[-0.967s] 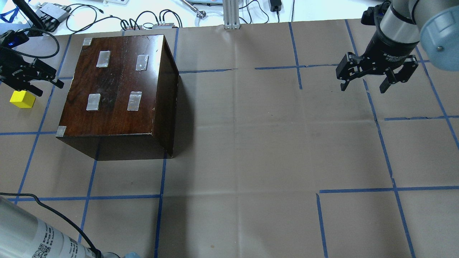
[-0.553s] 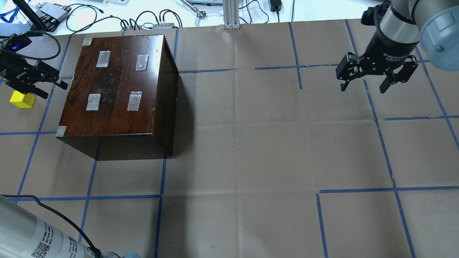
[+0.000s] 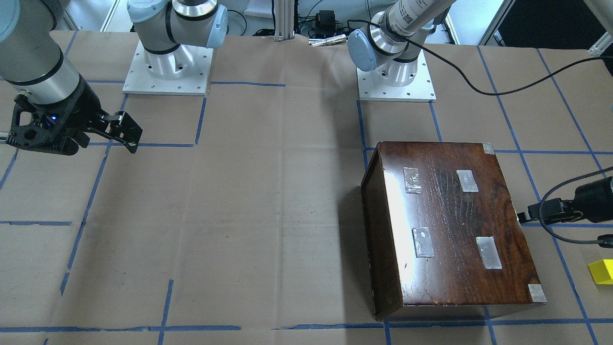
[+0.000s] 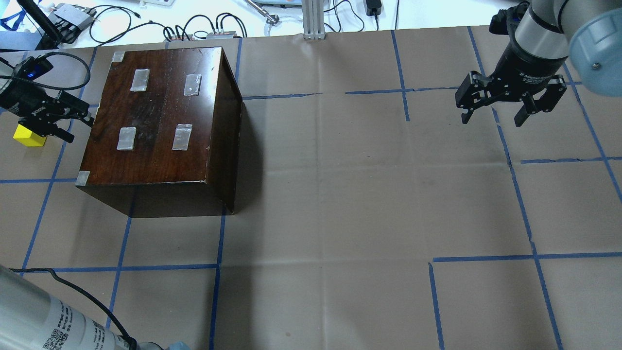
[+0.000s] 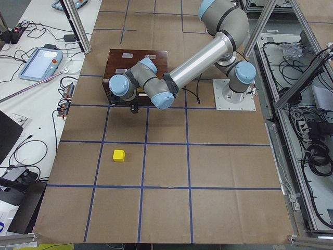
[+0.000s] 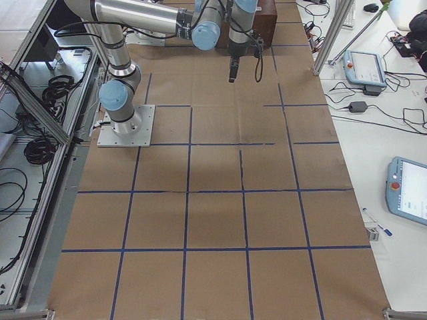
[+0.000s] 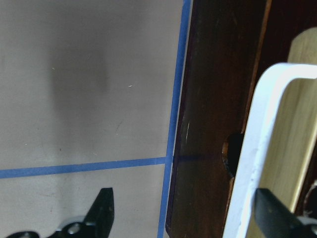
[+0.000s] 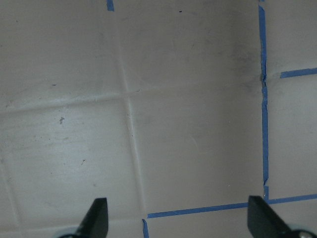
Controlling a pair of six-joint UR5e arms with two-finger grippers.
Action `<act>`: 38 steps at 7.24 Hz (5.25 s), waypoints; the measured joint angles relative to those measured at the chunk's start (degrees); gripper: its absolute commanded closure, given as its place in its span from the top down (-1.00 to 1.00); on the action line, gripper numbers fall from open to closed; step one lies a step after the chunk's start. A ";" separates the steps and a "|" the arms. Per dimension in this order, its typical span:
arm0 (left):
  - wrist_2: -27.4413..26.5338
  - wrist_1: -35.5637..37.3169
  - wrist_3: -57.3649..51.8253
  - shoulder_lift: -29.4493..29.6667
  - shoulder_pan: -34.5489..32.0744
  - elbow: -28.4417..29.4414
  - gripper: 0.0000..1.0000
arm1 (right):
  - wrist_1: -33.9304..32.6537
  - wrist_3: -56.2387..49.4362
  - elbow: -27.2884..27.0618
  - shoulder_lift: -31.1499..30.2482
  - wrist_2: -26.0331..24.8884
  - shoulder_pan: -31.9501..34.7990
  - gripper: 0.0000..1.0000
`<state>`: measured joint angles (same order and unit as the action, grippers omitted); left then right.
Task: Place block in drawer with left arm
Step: 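Lower the left gripper and hook the white drawer handle, then pull the drawer open away from the cabinet with the left gripper, then release the handle and lower the left gripper onto the yellow cube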
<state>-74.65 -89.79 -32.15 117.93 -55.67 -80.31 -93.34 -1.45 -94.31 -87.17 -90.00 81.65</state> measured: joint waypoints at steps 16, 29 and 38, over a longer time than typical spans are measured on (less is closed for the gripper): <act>-8.50 5.36 -0.71 1.46 0.07 1.02 0.98 | 0.00 0.00 0.00 -0.02 0.00 0.00 1.00; -18.12 8.11 -3.80 3.99 4.47 5.22 0.98 | 0.00 -0.03 0.03 -0.01 0.00 0.00 1.00; -18.87 8.14 -5.67 5.06 5.92 9.41 0.98 | 0.00 -0.02 0.03 -0.01 0.00 0.00 1.00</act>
<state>-93.53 -81.65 -37.81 122.99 -49.75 -70.91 -93.34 -1.46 -94.28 -87.19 -90.00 81.65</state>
